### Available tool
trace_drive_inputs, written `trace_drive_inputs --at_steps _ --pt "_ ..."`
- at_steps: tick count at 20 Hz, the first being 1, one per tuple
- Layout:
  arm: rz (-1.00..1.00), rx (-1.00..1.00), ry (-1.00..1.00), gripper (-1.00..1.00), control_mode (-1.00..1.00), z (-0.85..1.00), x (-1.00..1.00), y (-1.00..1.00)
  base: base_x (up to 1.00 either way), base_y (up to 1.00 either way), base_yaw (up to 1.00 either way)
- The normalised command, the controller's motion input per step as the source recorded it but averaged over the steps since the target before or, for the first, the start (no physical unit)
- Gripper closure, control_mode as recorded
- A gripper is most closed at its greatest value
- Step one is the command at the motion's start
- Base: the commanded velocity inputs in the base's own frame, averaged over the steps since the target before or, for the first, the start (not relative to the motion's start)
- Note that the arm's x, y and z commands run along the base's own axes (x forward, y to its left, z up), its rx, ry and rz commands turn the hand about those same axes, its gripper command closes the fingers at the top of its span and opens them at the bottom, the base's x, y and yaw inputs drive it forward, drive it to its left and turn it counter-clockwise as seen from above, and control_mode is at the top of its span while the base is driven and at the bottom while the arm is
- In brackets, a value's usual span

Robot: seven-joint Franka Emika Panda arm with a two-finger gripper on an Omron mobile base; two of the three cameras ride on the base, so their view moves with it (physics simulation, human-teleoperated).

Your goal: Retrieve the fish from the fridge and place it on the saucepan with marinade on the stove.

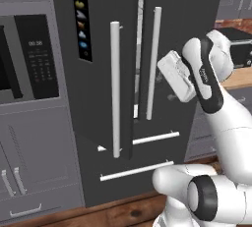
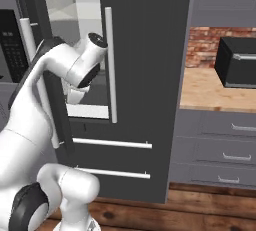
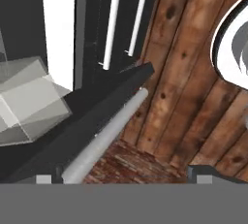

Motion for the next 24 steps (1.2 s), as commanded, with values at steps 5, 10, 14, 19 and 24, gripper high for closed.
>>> trace_drive_inputs --at_steps 5,10,14,19,24 --pt "0.16 0.39 -0.01 -1.00 -1.00 -0.47 0.98 -0.23 0.00 0.00 0.00" --pt "0.29 0.26 -0.08 -1.00 -1.00 -0.50 0.80 0.02 0.00 0.00 0.00" --pt "0.33 0.12 -0.15 -1.00 -1.00 -0.37 0.80 0.06 0.00 0.00 0.00" --pt "0.30 0.01 -0.02 -1.00 -1.00 0.00 0.45 0.04 0.00 0.00 0.00" --pt "0.12 0.01 0.00 -1.00 -1.00 -0.03 0.03 0.40 0.00 0.00 0.00"
